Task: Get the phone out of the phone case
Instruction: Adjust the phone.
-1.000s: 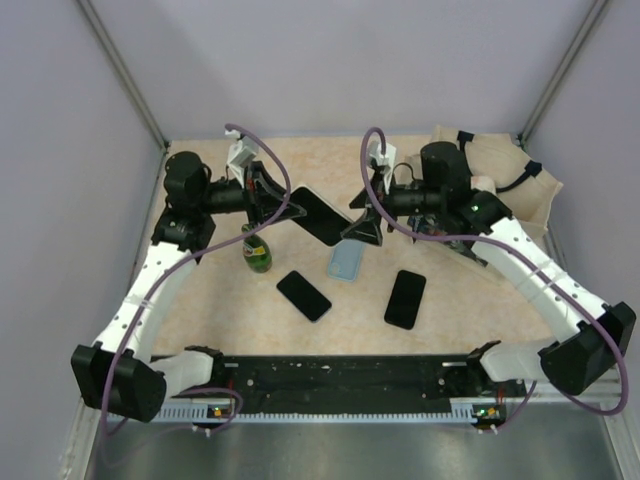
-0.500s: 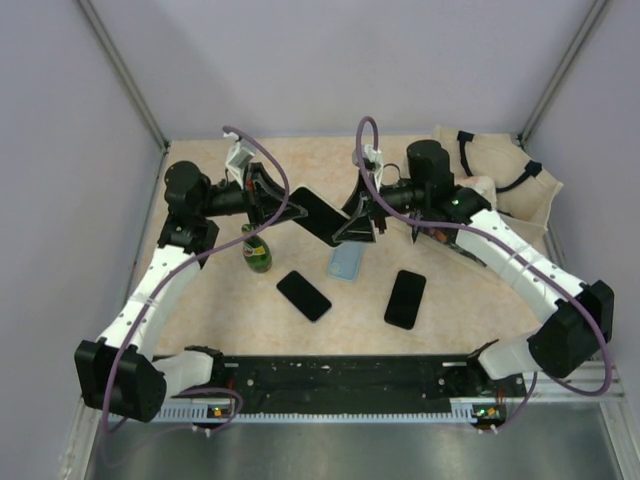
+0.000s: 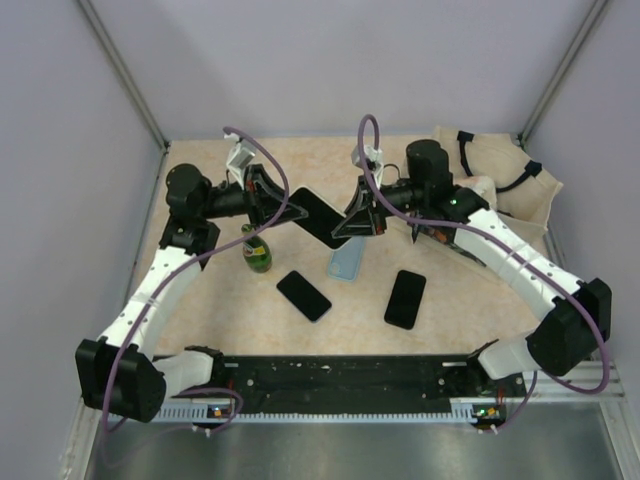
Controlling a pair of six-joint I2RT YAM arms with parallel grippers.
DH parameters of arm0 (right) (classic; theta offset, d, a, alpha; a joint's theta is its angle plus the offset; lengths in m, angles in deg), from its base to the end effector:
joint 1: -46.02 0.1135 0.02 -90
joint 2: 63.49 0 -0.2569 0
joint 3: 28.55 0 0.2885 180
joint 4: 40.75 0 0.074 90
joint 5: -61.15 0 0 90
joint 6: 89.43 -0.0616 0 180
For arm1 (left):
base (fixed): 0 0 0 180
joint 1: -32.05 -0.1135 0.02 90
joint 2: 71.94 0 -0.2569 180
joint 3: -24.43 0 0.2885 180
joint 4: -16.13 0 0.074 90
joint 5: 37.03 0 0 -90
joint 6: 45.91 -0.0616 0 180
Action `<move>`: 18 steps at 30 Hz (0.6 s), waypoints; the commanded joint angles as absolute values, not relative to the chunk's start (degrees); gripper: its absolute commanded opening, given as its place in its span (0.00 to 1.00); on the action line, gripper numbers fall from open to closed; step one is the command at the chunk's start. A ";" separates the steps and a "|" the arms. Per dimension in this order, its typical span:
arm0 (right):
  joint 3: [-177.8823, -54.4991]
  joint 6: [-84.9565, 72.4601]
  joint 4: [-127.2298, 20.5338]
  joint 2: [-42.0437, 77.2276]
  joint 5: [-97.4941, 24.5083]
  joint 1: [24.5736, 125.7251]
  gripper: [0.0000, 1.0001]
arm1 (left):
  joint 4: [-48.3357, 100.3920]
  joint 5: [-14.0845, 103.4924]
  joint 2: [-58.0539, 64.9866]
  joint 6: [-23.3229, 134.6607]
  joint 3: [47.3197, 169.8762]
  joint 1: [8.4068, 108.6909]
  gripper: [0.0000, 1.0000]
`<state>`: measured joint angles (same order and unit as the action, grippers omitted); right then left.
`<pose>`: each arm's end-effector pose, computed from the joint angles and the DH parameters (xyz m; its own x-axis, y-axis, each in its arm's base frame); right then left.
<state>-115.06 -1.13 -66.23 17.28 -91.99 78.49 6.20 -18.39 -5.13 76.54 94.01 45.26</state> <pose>0.2756 0.2405 0.3615 -0.3130 -0.1833 -0.9319 -0.9421 -0.0642 0.3291 0.2772 -0.1250 0.3842 -0.3414 -0.0960 -0.9350 0.9359 0.0574 -0.3476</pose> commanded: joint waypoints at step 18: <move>-118.25 9.79 -73.32 15.79 -84.40 79.77 0.00 | 20.65 -9.09 -2.25 78.02 102.69 46.46 0.73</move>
